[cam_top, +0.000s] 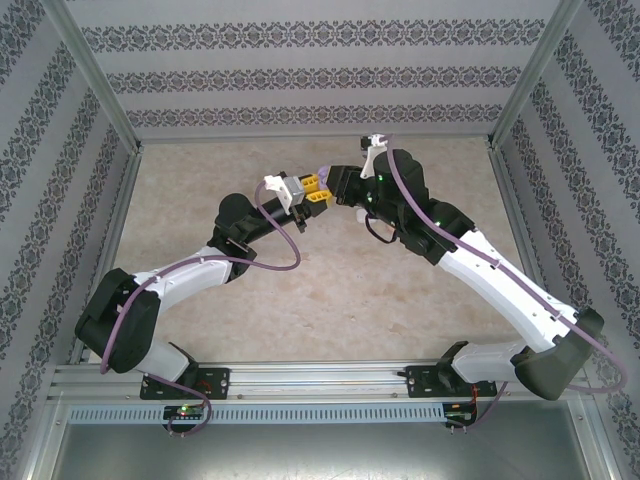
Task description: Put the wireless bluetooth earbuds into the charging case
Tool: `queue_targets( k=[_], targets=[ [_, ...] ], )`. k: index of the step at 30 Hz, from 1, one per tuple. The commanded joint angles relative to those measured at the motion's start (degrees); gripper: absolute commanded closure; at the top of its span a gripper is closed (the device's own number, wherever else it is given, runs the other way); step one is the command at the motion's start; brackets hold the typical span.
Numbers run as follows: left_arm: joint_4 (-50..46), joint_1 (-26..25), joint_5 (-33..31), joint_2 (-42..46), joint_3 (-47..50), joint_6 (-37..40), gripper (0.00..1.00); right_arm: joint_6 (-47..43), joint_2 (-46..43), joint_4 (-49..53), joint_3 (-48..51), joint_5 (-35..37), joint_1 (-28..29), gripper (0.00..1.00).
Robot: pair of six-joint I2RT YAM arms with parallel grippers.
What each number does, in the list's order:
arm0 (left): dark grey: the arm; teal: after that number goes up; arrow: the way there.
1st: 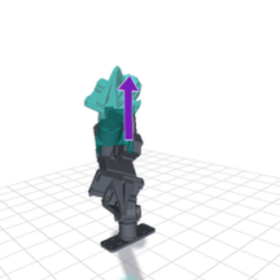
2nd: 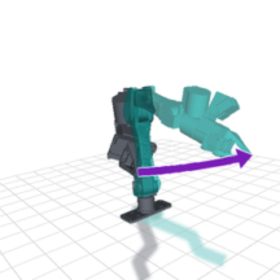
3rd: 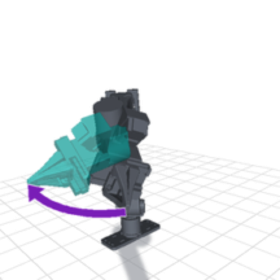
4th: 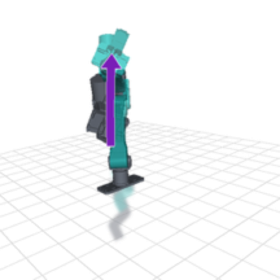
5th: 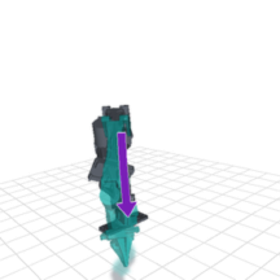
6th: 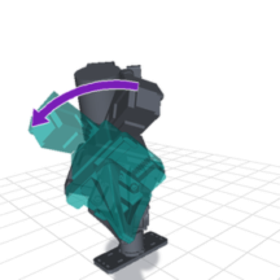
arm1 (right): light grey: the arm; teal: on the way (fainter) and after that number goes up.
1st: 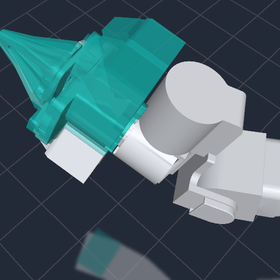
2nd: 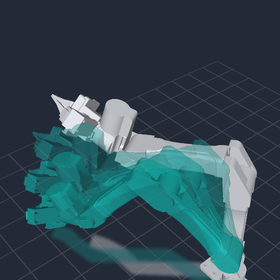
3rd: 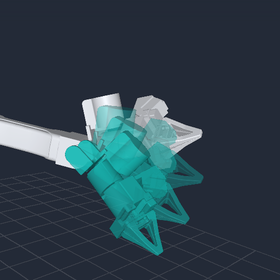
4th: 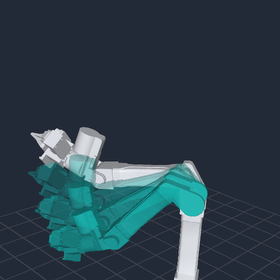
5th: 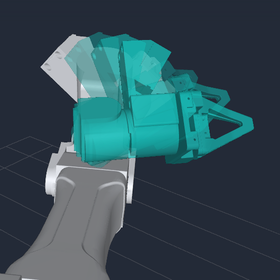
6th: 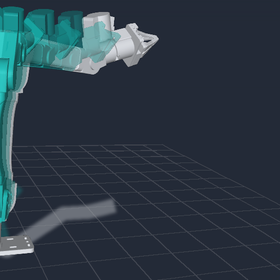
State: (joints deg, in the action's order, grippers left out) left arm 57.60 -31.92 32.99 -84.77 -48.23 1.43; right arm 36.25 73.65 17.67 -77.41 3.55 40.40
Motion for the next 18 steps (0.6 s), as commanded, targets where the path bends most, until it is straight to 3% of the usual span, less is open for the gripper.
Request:
queue_targets(
  k=[1, 4, 10, 14, 18],
  targets=[
    [4.14, -0.94, 0.09, 2.18, -0.8, -0.29, 1.0, 0.09, -0.34, 0.86, 2.38, -0.44, 0.8, 0.78],
    [3.95, -0.95, 0.17, 2.07, -0.94, -0.42, 1.0, 0.22, -0.65, 0.6, 2.23, -0.23, 0.73, 0.75],
    [3.39, -1.04, 0.18, 1.88, -0.86, -0.42, 1.0, -0.35, -1.74, 1.51, -2.38, 0.35, -0.46, 0.4],
    [3.04, -1.04, 0.24, 1.72, -0.68, -0.47, 1.0, -0.48, -4.68, 1.87, -4.39, -0.07, -2.45, 0.31],
    [2.84, -1.04, 0.23, 1.48, -0.09, -0.46, 1.0, 0.0, -7.56, 3.51, -4.08, -1.64, -5.07, 0.28]
  ],
)
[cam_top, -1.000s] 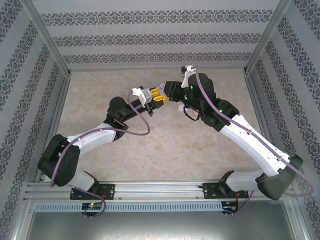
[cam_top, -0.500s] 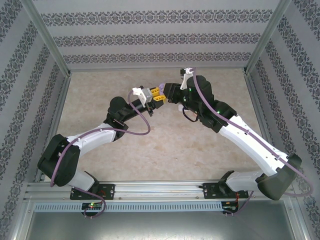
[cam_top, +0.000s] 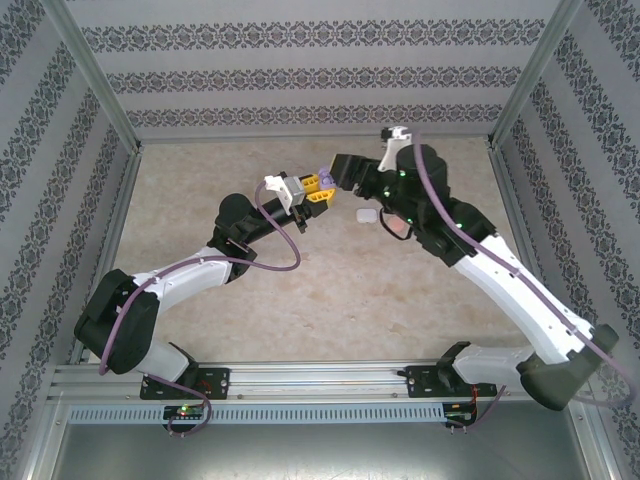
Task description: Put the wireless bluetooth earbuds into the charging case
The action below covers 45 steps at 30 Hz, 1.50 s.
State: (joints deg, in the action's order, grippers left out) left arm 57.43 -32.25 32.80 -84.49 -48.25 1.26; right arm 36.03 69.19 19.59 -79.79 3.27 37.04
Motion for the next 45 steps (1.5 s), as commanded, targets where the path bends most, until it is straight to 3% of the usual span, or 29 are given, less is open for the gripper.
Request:
queue_targets(
  k=[1, 9, 20, 23, 31, 45],
  targets=[
    [2.88, -0.7, 0.49, 1.16, 0.07, -0.38, 1.0, 0.19, -3.41, 2.17, -1.71, -1.78, -2.48, 0.28],
    [-0.42, -0.71, 2.5, 1.33, 1.78, -0.82, 1.0, -0.14, 0.01, 9.32, -4.4, -8.78, -8.96, 0.29],
    [-6.25, -1.67, 7.08, 0.89, 3.72, -0.66, 1.0, -2.65, 13.78, 18.28, -11.91, -18.86, -10.65, 0.35],
    [-7.16, -2.07, 7.32, 0.34, 3.57, -0.38, 1.0, -2.99, 17.05, 19.16, -13.16, -20.99, -10.43, 0.43],
    [-7.39, -2.49, 6.42, -1.7, 2.23, 0.05, 1.0, -4.43, 21.17, 21.12, -14.31, -21.97, -8.79, 0.75],
    [-5.63, -2.29, -0.97, -3.9, 0.62, 2.02, 1.0, -3.43, 10.19, 22.11, -0.86, -24.6, -6.97, 0.85]
  ],
)
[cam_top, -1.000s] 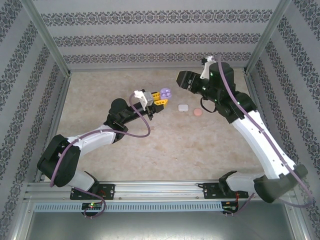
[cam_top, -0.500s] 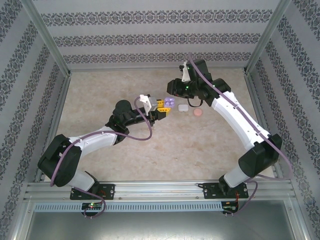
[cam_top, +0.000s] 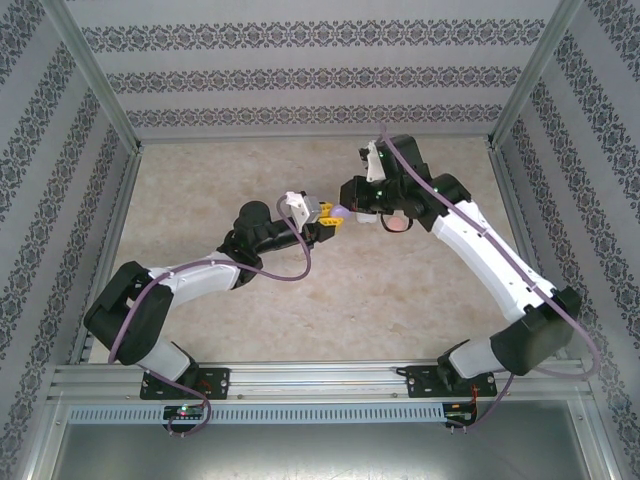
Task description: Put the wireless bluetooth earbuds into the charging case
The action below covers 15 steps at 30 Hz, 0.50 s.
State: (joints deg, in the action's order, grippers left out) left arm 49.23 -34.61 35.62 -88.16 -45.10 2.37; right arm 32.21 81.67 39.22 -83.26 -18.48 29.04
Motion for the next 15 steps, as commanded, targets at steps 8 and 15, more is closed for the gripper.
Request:
queue_targets(
  k=[8, 15],
  targets=[
    [0.84, 0.75, -5.78, -1.79, -1.74, -6.55, 1.0, 4.57, -11.76, 0.05, 8.62, 9.78, -5.21, 0.71],
    [-2.92, 0.86, -12.12, -5.48, 0.4, -16.51, 1.0, 4.55, -16.19, -3.59, 19.9, 15.29, -9.85, 0.69]
  ],
)
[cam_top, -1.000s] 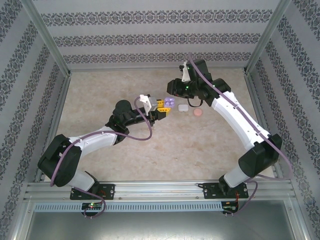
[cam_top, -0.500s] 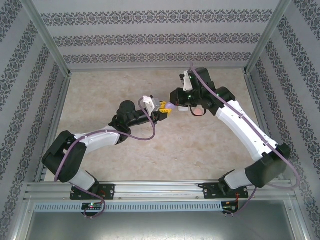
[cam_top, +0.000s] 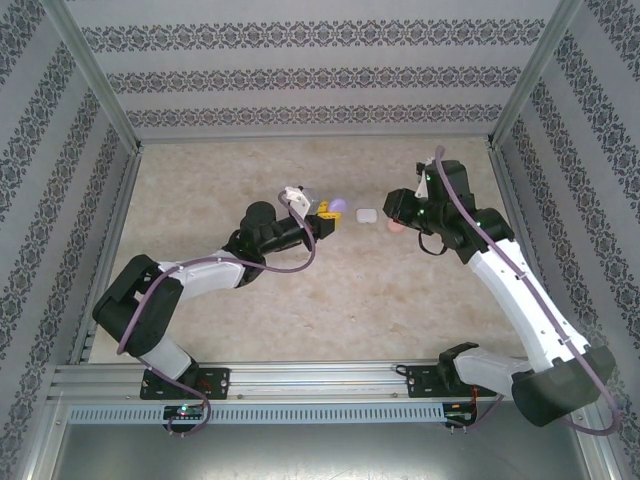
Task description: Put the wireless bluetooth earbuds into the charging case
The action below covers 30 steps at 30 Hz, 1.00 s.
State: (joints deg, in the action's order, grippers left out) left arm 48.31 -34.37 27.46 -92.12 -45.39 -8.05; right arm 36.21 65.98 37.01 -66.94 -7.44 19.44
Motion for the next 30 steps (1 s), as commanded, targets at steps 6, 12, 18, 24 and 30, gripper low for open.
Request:
queue_targets(
  k=[6, 12, 18, 24, 30],
  targets=[
    [-15.17, 1.72, -8.88, -5.9, -3.19, -14.02, 1.0, 0.52, -3.89, -4.07, 12.04, 9.66, -1.02, 0.63],
    [-33.38, 4.03, -4.52, -13.7, -13.92, -22.03, 1.0, 0.98, -5.49, -4.94, 15.67, 10.15, -2.01, 0.52],
    [-42.29, 4.16, -2.93, -19.43, -19.87, -25.45, 1.0, 1.16, -5.51, -5.44, 15.74, 9.85, -2.43, 0.48],
    [-48.32, 4.64, -5.18, -21.72, -22.35, -26.57, 0.95, 1.15, -5.2, -5.55, 14.48, 9.37, -2.62, 0.44],
    [-53.11, 5.45, -6.43, -22.32, -23.51, -26.79, 0.81, 1.15, -5.41, -5.41, 13.36, 9.28, -3.0, 0.39]
  ],
)
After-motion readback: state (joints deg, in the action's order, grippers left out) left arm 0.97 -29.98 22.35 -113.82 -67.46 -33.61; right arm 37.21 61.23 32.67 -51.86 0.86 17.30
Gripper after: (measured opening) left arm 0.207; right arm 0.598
